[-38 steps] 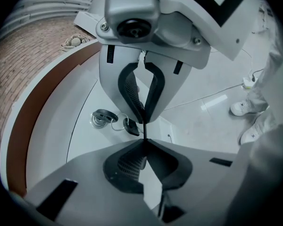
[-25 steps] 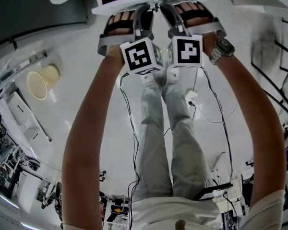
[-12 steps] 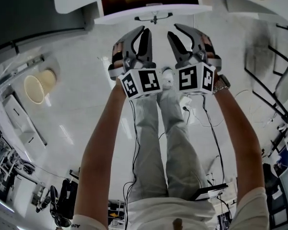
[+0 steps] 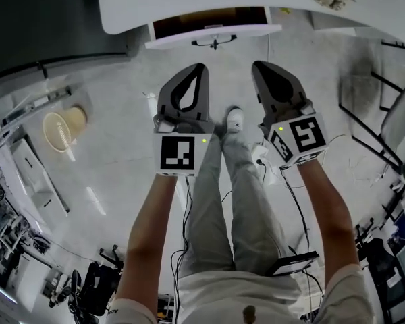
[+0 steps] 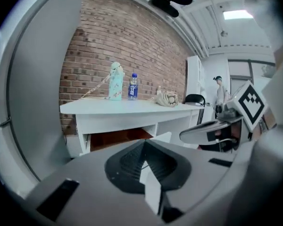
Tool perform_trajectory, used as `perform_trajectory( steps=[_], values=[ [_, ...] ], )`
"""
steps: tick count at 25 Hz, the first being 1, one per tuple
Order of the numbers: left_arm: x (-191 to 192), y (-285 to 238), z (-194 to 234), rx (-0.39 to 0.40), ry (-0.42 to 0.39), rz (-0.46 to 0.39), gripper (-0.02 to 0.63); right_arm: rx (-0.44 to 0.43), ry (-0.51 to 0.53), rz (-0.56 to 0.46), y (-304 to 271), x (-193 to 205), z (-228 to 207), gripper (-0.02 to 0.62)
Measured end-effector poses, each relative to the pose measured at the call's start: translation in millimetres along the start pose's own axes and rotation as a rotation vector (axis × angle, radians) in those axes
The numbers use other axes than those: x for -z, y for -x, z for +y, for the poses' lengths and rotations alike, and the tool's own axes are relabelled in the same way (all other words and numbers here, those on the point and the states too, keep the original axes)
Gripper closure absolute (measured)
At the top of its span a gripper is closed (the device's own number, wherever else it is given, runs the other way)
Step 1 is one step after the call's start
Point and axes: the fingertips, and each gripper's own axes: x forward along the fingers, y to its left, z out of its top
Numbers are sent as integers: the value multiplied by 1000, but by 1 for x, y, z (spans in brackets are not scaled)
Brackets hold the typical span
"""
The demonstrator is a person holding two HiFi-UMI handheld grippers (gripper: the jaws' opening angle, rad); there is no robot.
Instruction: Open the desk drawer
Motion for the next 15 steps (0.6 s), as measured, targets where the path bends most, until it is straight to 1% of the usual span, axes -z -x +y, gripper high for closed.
perform_trajectory(
  steps=[4,7,9,13,15],
  values=[
    [-42,25,-3,3,32,-50,598,-52,-4,-53,29,-47,10,569],
    [-81,55,-8,16,44,-70,598,-53,-10,-101,63,-90,18,571],
    [-106,78,-8,3,63,-65,598,-39,-2,-114,89,-118,20,569],
    [-141,121,-2,-51,123,-12,598,-10,0,-142,145,-172,25,569],
    [-163,140,-4,-51,145,-16,598,-6,-1,-170,175,-201,28,569]
  ],
)
